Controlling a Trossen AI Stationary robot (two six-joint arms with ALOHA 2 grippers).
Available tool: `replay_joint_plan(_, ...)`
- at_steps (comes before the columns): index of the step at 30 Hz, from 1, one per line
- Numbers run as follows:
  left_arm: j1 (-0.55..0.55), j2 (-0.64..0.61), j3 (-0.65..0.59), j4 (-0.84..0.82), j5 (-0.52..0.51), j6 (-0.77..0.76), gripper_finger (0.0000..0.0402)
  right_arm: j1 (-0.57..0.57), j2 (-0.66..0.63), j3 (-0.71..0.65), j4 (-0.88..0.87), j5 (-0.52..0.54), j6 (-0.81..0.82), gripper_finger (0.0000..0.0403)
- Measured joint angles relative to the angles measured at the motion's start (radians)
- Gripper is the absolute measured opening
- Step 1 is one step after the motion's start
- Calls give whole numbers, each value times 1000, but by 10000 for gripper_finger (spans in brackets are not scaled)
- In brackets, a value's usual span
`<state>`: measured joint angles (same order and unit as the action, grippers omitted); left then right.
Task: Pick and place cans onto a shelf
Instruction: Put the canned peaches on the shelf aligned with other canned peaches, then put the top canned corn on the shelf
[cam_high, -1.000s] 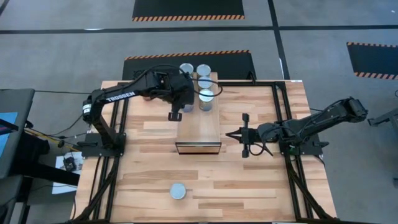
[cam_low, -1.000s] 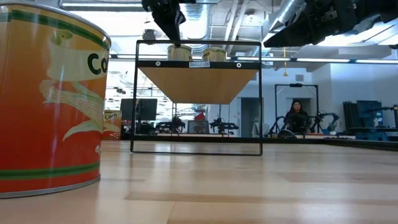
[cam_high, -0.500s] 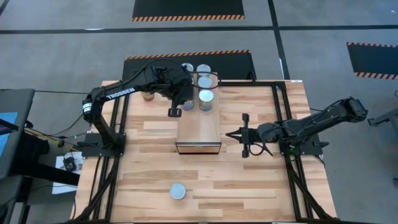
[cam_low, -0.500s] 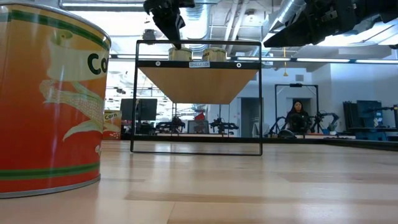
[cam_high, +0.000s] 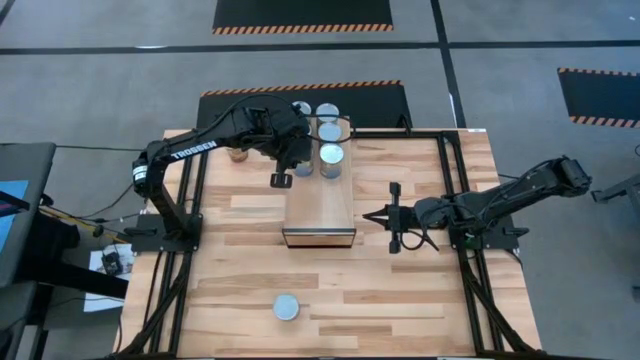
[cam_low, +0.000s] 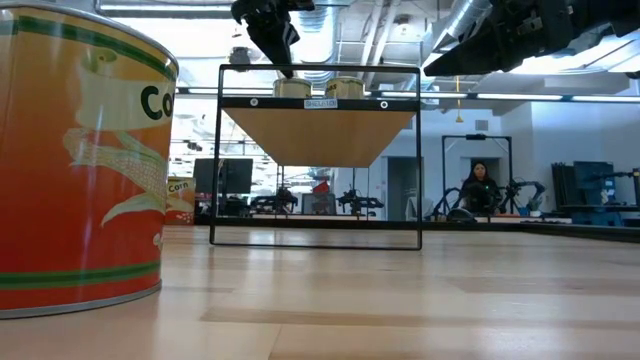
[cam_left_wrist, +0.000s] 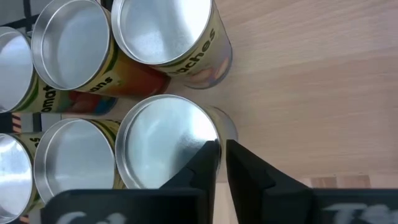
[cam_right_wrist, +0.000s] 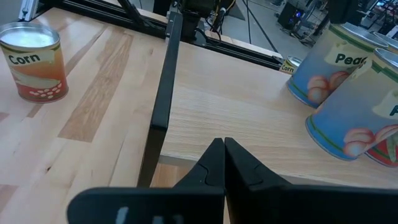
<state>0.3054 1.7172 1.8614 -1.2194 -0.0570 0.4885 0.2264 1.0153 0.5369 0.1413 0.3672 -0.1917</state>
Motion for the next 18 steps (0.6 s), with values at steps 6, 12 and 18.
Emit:
replay_joint_plan(6,-1,0,0,0,0,0,48,0,0,0,0,0,0,12)
replay_joint_plan(12,-14,-30,8,-2,-3,5,51,0,0,0,0,0,0,12)
replay_joint_plan(18,-54,-113,10,-2,-7,-14,51,0,0,0,0,0,0,12)
